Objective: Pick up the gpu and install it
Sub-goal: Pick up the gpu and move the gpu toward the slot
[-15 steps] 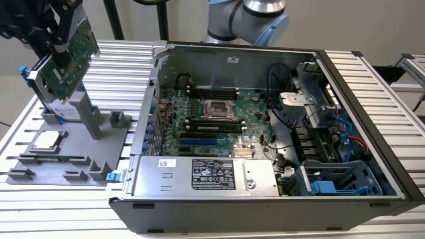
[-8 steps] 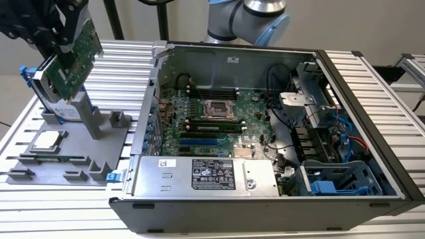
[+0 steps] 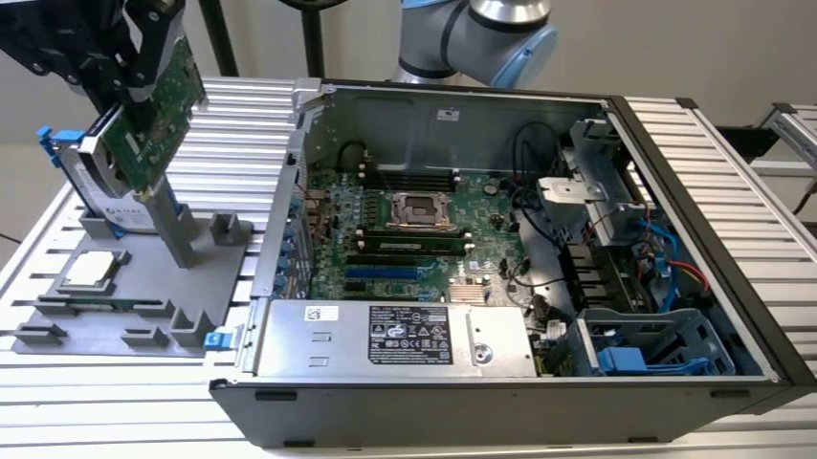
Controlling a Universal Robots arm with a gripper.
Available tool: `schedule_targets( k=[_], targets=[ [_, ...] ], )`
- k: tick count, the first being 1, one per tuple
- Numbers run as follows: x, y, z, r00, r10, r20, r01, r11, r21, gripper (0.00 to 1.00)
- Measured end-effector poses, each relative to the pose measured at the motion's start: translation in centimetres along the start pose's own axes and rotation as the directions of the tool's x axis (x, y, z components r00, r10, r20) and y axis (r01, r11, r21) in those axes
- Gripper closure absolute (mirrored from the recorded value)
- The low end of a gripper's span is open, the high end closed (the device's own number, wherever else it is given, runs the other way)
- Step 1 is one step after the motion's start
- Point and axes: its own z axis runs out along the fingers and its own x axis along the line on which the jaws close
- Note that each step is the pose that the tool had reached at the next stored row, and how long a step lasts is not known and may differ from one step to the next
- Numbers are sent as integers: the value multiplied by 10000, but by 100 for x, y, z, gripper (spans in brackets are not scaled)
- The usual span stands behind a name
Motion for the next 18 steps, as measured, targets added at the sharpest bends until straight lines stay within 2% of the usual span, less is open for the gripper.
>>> schedule_targets(
  k=[18],
  targets=[
    [-206, 18, 4, 10000, 0, -1, 0, 10000, 1, 100]
  ],
)
